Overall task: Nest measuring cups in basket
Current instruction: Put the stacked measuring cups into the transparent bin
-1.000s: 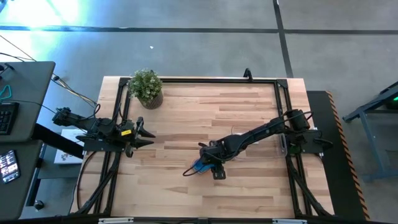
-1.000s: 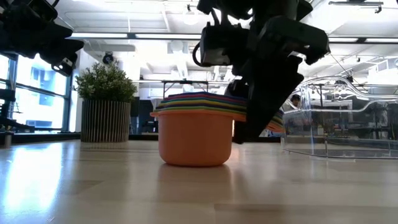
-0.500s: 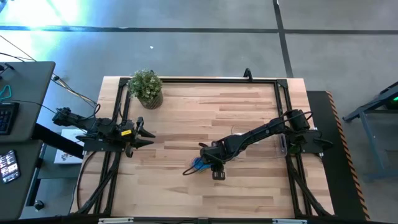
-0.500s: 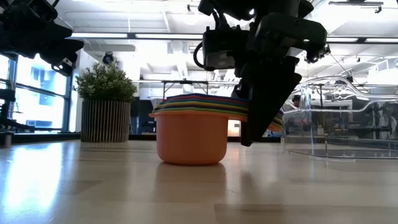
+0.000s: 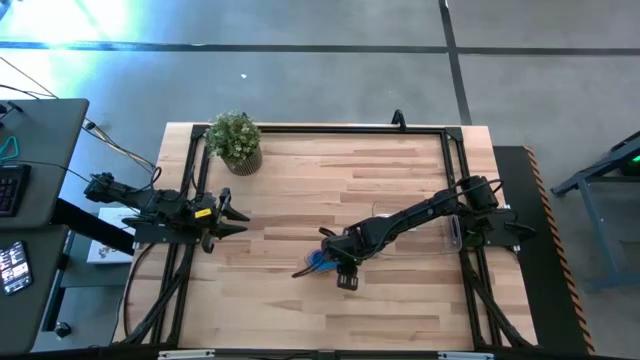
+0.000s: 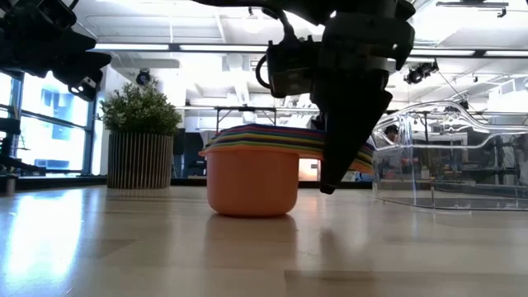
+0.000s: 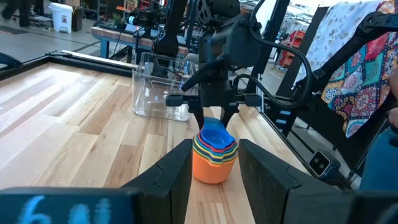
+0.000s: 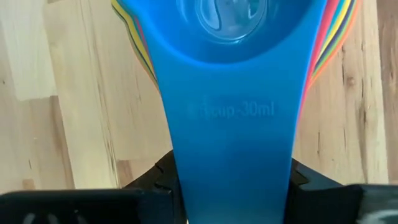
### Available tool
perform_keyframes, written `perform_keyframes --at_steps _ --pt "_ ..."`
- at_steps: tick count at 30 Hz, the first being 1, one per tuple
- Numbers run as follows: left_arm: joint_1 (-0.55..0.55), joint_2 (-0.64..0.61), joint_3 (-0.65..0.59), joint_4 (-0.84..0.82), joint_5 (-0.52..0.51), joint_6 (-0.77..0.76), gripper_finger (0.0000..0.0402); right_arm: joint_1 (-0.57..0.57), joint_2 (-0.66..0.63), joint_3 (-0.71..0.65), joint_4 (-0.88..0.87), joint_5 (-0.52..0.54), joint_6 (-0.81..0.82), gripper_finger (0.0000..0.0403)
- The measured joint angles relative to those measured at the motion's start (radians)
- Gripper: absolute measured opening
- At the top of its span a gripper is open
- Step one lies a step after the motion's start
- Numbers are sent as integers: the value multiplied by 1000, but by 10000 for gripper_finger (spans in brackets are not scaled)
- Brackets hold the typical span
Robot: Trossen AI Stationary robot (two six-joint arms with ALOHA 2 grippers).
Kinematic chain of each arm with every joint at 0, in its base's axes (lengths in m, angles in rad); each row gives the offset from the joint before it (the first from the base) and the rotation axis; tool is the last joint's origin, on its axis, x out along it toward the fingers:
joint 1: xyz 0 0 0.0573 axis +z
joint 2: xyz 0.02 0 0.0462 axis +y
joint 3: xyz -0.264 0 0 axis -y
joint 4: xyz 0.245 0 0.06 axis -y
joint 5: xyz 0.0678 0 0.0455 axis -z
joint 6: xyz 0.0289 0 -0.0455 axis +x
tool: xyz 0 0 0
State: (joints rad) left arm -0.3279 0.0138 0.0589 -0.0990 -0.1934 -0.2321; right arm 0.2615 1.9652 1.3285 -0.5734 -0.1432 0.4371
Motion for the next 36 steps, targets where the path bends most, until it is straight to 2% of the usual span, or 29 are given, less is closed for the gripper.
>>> perform_keyframes --at_steps 16,36 --pt "0 0 0 0 0 0 122 1 -20 0 32 59 132 122" --pt "0 0 0 0 0 0 122 1 -44 0 40 109 161 120"
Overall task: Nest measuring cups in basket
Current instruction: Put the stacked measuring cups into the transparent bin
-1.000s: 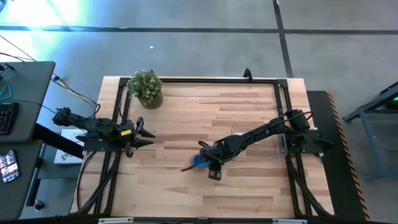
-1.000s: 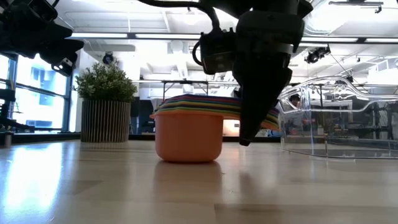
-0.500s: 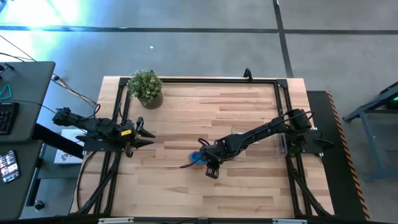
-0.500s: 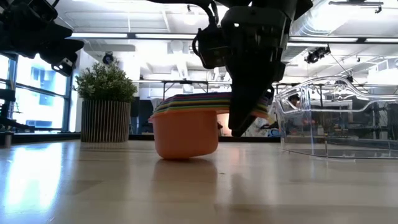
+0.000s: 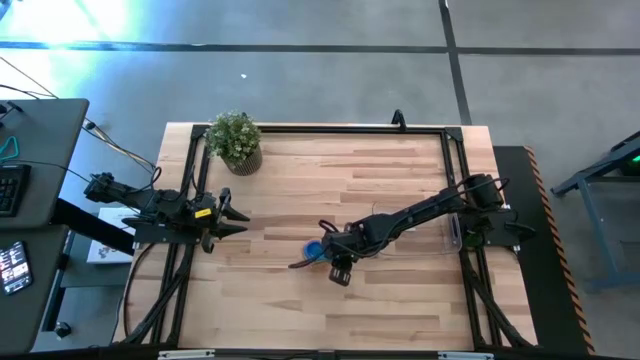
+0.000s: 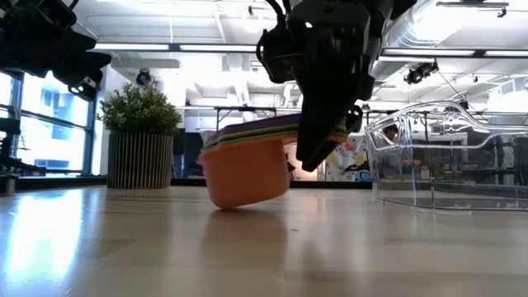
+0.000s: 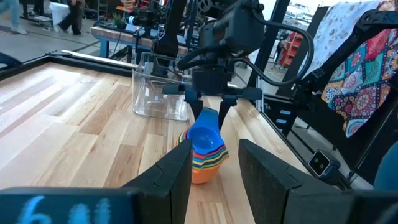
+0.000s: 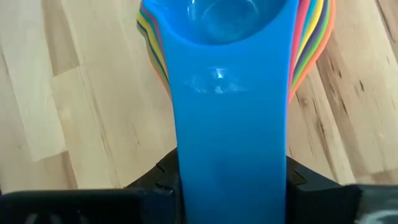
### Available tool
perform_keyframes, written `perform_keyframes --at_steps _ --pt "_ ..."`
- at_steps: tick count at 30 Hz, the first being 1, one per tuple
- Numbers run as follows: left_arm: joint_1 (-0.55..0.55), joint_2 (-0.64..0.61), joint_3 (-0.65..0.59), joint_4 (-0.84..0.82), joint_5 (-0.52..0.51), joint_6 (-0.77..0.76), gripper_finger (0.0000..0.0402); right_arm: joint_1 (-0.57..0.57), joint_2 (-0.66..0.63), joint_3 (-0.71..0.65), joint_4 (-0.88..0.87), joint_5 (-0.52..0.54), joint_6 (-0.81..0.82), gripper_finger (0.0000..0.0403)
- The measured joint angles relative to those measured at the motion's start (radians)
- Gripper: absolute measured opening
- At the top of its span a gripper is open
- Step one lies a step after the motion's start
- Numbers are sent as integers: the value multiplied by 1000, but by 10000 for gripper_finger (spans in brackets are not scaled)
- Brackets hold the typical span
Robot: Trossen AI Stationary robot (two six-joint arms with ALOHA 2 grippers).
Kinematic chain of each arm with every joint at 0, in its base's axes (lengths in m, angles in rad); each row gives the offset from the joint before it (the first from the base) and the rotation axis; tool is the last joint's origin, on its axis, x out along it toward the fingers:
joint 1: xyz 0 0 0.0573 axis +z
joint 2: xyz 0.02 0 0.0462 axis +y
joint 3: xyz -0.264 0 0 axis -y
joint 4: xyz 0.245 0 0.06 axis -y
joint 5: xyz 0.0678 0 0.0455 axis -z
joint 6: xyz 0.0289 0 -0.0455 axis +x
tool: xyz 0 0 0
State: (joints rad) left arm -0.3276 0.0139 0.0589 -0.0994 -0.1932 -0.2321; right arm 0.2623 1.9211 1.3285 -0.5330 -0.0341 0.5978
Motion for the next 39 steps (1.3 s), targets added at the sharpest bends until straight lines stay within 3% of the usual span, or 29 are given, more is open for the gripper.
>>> perform_keyframes --at_steps 14,30,39 --pt "0 0 0 0 0 0 122 22 -4 0 -7 5 205 118" --pt "0 0 0 0 0 0 122 75 10 0 51 168 578 117" --pt "0 0 0 0 0 0 122 109 19 0 95 248 707 117"
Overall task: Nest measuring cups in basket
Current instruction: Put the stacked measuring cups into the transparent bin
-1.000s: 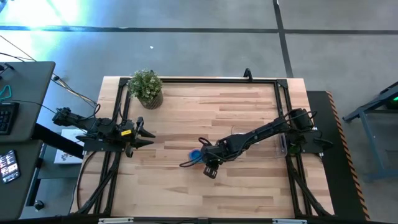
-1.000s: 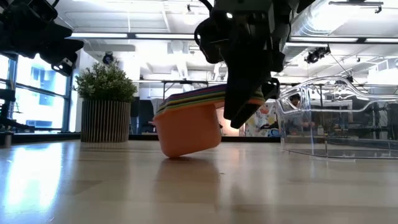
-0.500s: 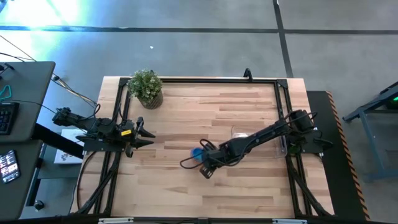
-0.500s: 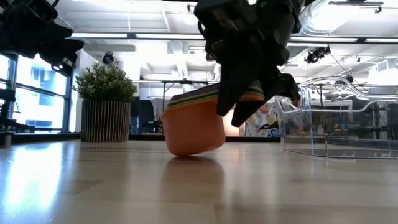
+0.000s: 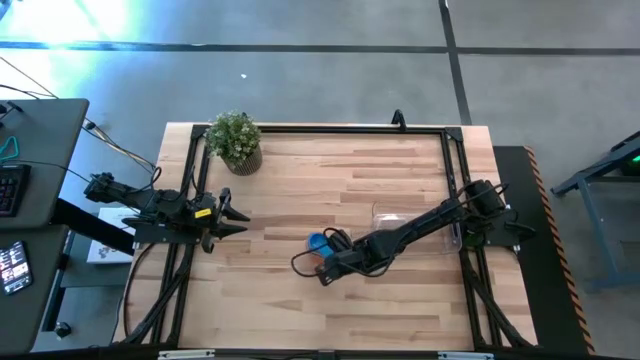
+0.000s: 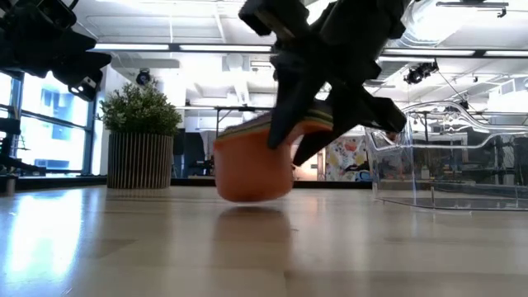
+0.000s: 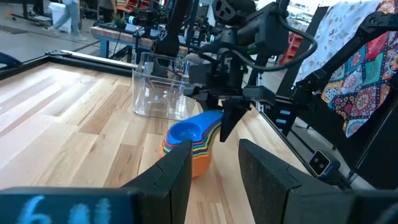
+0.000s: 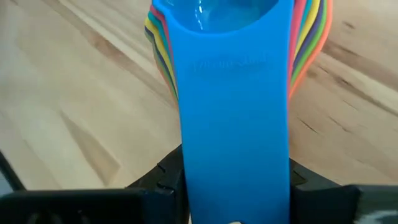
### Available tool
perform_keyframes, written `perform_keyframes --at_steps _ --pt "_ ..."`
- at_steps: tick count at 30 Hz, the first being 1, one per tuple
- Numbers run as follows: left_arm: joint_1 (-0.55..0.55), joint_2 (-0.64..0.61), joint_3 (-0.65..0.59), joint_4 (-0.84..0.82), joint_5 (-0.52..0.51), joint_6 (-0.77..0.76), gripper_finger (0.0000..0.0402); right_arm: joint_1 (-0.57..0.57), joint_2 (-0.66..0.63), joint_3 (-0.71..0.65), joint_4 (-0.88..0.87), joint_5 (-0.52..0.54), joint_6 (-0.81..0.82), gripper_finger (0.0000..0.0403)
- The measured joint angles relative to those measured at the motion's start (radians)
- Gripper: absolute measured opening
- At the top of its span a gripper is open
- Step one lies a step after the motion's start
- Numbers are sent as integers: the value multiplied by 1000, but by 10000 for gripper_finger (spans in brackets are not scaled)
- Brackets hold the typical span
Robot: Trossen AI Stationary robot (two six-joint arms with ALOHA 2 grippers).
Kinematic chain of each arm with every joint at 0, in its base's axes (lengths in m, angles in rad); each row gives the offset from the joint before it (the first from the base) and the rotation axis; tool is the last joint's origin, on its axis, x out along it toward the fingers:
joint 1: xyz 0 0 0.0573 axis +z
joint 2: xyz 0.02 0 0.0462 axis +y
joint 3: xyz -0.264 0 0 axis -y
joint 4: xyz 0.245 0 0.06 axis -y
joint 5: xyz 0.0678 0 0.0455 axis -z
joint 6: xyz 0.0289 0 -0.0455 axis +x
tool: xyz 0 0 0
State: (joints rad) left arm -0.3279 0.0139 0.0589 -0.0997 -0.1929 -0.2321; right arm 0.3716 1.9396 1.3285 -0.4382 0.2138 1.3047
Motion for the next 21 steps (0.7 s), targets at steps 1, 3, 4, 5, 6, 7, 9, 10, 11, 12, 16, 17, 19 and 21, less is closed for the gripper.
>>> perform_keyframes --at_steps 1,3,4,5,6,7,9,10,11,12,16,17,19,21 --pt "0 0 0 1 0 0 122 3 0 0 12 14 1 117" --pt "0 0 0 1 0 0 122 9 0 0 31 30 7 117" --pt "0 0 0 0 0 0 122 10 0 0 37 33 10 117" --pt "0 0 0 1 0 0 122 11 0 0 41 34 15 116" --pt "0 0 0 1 0 0 122 11 0 0 47 39 15 116" --pt "0 0 0 0 0 0 122 10 0 0 50 46 11 116" --pt "0 0 0 1 0 0 122 9 0 0 51 67 -4 114" --pt "0 0 0 0 0 0 122 8 0 0 51 70 -7 114" --pt "0 0 0 0 0 0 122 8 0 0 53 72 -12 113" --pt "0 0 0 1 0 0 122 8 0 0 55 74 -14 111" --pt "0 0 0 1 0 0 122 10 0 0 58 77 -24 41" --pt "0 0 0 0 0 0 122 10 0 0 51 79 -21 19" --pt "0 0 0 1 0 0 122 9 2 0 56 79 -23 7" --pt "0 0 0 1 0 0 122 8 1 0 49 59 -22 7"
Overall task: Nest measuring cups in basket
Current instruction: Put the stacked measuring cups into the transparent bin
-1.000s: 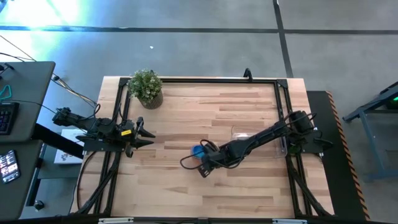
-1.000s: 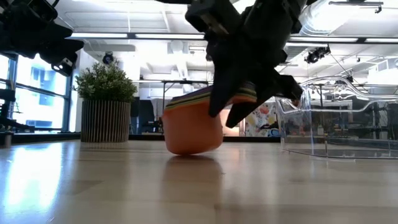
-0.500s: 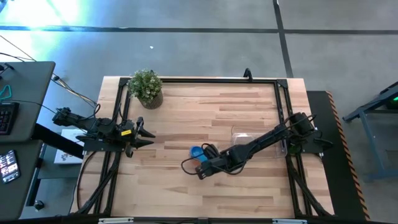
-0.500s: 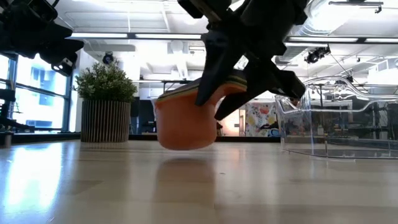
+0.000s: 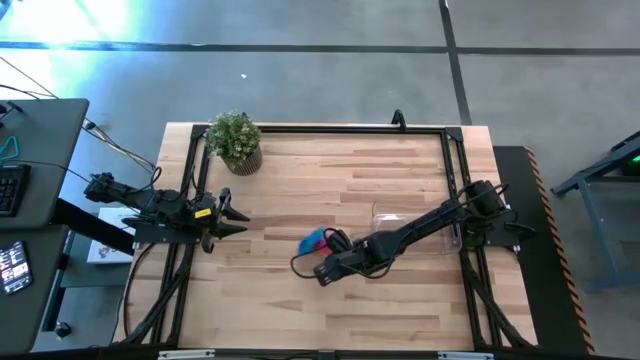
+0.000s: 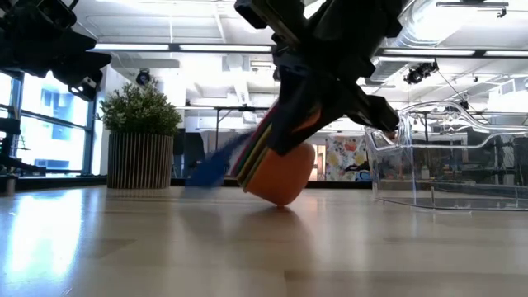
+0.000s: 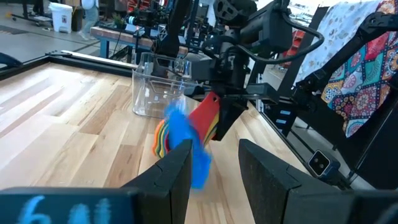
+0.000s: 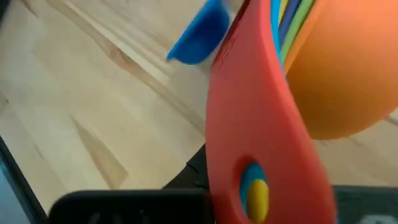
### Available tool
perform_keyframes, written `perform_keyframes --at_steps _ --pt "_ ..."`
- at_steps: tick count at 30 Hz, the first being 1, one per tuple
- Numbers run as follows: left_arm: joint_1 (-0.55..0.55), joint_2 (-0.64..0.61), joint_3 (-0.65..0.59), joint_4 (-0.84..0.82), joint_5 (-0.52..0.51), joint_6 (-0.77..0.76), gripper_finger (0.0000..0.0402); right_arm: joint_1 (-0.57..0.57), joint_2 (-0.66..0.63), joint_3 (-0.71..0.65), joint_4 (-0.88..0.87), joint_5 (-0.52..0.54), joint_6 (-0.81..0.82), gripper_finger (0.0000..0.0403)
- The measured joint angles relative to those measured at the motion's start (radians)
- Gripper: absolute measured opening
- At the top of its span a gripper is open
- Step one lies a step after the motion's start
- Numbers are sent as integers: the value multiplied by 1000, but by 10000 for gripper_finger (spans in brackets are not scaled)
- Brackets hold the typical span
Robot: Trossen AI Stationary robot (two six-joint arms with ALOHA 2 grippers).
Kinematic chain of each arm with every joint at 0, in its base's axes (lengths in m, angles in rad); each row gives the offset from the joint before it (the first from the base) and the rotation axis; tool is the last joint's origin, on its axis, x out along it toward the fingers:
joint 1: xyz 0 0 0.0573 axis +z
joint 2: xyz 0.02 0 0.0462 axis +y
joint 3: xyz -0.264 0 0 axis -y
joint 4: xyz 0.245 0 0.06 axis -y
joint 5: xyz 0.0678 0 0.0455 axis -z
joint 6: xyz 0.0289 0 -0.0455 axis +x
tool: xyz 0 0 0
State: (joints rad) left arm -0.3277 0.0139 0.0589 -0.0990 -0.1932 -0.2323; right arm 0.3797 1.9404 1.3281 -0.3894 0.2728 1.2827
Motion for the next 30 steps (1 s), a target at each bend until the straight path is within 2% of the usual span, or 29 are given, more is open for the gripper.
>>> perform_keyframes --at_steps 9,23,30 --pt "0 0 0 0 0 0 122 -6 0 0 -14 -19 2 7" --pt "0 0 0 0 0 0 122 2 0 0 1 20 80 7" --pt "0 0 0 0 0 0 122 23 0 0 56 94 159 7"
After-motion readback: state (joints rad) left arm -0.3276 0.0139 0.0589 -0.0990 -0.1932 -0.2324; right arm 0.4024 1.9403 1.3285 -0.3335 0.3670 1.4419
